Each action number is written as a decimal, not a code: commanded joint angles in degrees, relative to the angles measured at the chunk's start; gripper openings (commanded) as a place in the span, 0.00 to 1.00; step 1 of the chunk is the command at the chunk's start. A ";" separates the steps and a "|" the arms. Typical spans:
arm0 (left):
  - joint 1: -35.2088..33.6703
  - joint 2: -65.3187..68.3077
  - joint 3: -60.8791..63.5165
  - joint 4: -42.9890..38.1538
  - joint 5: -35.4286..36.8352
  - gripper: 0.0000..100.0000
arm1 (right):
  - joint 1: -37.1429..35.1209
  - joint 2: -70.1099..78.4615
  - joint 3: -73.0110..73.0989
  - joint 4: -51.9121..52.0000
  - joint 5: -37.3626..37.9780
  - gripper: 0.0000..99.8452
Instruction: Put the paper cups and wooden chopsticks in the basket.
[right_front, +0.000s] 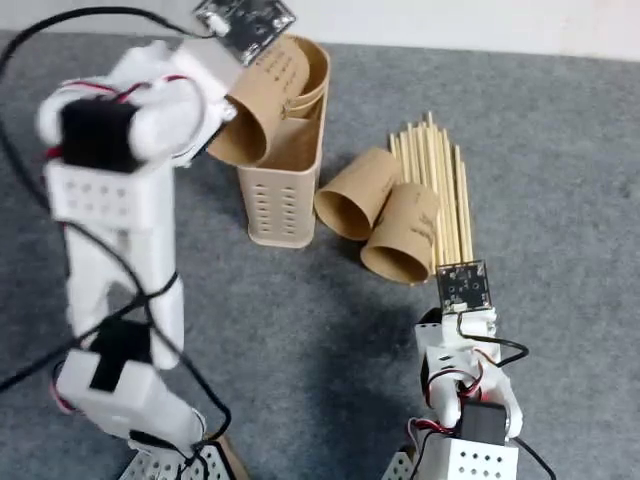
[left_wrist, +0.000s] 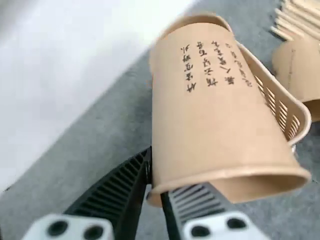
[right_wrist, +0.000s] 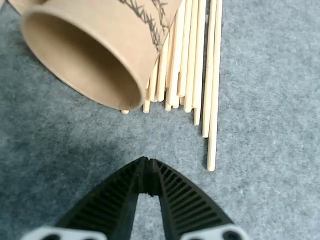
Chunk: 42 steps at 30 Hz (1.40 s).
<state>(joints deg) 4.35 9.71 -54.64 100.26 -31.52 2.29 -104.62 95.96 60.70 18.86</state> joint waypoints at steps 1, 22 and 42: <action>1.54 2.59 -1.89 -2.55 2.11 0.00 | -0.40 -0.48 5.14 -0.57 0.53 0.01; 1.10 4.79 -1.89 -16.44 8.44 0.14 | -0.31 -0.48 5.14 -0.57 0.53 0.01; 0.48 12.70 -5.05 -32.18 20.13 0.14 | -0.31 -0.48 5.14 -0.57 0.53 0.01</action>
<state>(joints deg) 5.32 23.34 -57.63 69.32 -13.85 2.29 -104.62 96.04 60.70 18.86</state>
